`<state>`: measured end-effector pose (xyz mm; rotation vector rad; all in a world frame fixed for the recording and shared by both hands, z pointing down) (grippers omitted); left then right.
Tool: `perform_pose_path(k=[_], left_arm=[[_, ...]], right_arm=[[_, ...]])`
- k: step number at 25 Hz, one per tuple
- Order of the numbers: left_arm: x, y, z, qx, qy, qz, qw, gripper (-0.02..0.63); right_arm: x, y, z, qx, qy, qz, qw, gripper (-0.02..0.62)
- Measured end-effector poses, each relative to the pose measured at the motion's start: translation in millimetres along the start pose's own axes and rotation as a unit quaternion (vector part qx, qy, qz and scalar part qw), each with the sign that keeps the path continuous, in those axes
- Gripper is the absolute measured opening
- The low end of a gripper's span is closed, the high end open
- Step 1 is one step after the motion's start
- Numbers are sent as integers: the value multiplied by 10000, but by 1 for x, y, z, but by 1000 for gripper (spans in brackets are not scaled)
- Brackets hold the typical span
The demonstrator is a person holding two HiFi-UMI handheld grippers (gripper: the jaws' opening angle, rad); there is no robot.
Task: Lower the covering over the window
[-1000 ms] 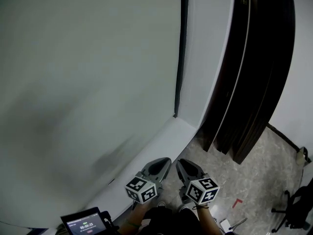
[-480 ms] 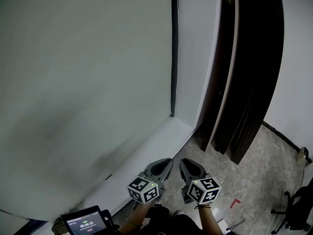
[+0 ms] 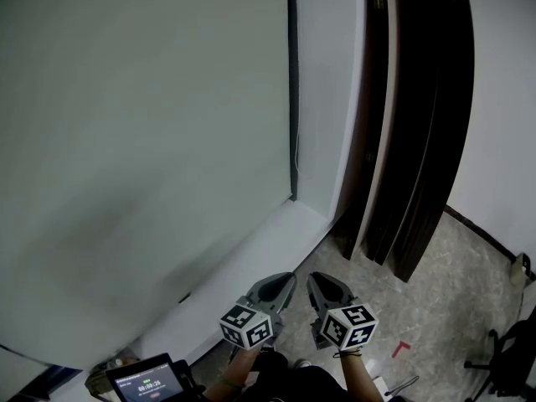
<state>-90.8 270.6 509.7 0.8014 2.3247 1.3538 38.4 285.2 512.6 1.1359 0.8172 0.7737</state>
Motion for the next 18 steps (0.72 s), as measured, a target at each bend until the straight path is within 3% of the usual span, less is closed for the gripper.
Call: perform_pose_path(k=[18], left_arm=[[-6, 4, 8, -117, -79, -89, 9999, 14]], right_arm=[[7, 0, 10, -56, -40, 89, 9999, 43]])
Point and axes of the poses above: the fingertips, and each gripper's own axes: x backward along the fingers, z to its right, y out of its underside, the point moved 7 cm from there along x, backward along the fingers, and after that the axes turned 9 degrees about x, right-handed, at the moved point
